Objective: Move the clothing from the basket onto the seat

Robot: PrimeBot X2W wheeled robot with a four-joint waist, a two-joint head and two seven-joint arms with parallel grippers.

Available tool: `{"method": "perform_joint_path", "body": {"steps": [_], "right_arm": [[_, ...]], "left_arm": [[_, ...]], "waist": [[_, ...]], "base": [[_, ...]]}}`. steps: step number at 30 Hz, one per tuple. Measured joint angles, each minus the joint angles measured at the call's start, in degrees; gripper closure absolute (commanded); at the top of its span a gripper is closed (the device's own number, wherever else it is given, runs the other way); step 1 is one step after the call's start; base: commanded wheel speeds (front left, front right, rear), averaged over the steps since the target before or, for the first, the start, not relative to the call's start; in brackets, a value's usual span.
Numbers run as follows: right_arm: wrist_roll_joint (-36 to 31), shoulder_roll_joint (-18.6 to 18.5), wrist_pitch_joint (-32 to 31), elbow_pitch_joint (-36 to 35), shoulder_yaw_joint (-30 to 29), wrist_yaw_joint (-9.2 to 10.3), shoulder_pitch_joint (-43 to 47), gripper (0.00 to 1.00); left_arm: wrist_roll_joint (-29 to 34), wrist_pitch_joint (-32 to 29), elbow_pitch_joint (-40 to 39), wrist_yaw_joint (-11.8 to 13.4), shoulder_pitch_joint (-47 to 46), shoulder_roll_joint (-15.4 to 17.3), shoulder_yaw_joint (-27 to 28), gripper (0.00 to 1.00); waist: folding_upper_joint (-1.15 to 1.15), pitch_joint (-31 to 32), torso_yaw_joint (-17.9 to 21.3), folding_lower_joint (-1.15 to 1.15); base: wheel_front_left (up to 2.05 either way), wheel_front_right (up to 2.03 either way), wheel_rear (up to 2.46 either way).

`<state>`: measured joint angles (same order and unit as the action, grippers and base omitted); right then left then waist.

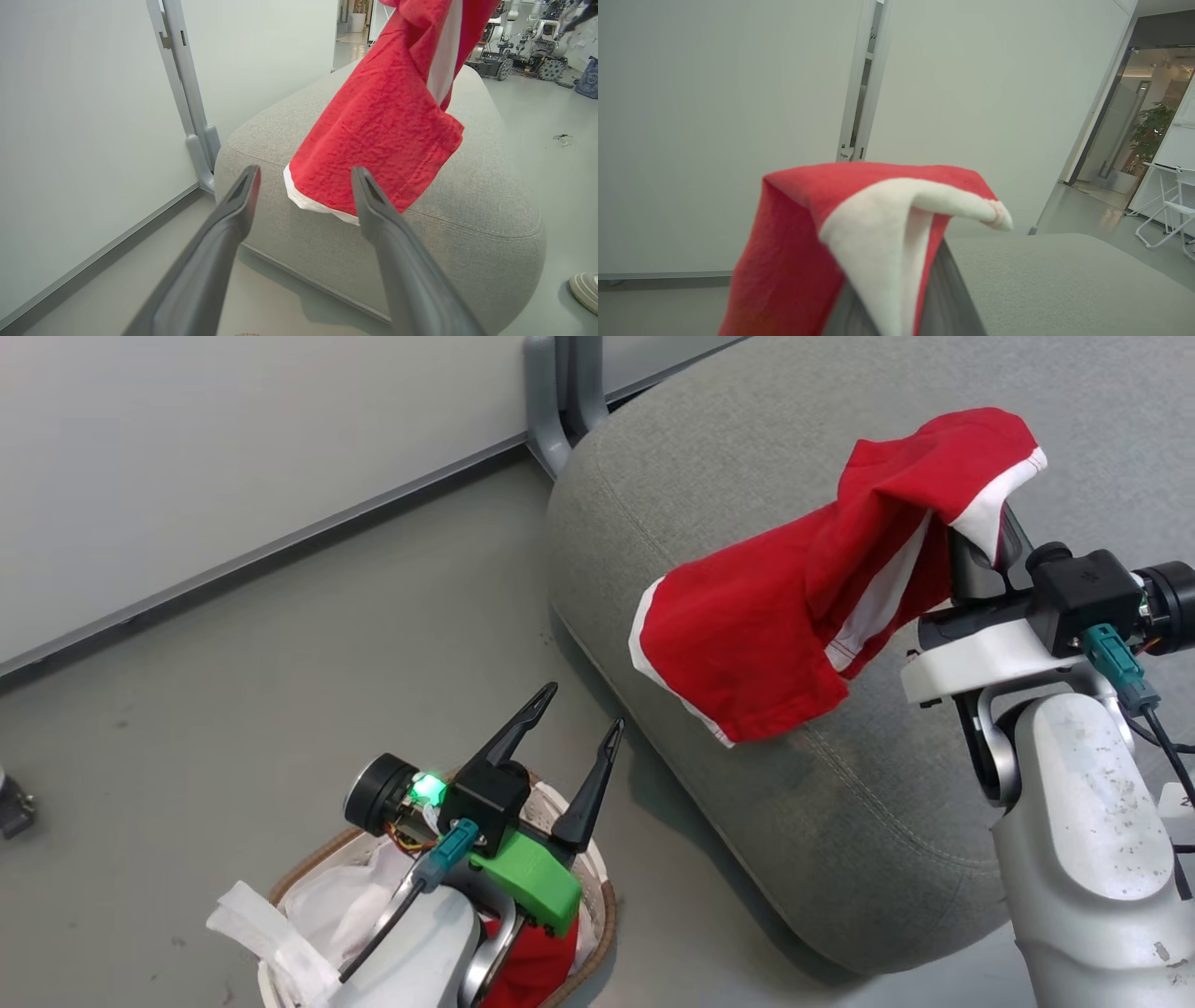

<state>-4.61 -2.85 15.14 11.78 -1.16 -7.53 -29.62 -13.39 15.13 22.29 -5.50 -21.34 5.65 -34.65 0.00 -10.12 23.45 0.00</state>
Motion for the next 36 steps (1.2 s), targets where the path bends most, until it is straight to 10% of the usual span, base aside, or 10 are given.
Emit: {"method": "perform_joint_path", "body": {"steps": [14, 30, 36], "right_arm": [[0.2, -4.1, 0.0, 7.3, 1.5, 0.0, -10.0, 1.0], [-5.5, -23.6, 0.0, 17.9, -6.1, 0.0, -37.2, 1.0], [-8.1, -25.4, 0.0, 21.4, -12.7, 0.0, -37.6, 1.0]], "left_arm": [[2.4, 0.0, -0.4, -1.1, -1.7, -0.9, 0.3, 0.0], [5.6, 0.0, -3.1, -1.6, -6.9, -1.2, -1.3, 0.0], [6.4, 0.0, -4.1, -1.6, -10.0, -1.8, -2.6, 0.0]], "waist": [[0.0, -4.6, -0.4, 0.0], [0.0, -12.7, -10.5, 0.01], [0.0, -17.6, -14.4, 0.01]], "base": [[0.0, 0.0, 0.0], [0.0, 0.0, 0.0], [0.0, 0.0, 0.0]]}}
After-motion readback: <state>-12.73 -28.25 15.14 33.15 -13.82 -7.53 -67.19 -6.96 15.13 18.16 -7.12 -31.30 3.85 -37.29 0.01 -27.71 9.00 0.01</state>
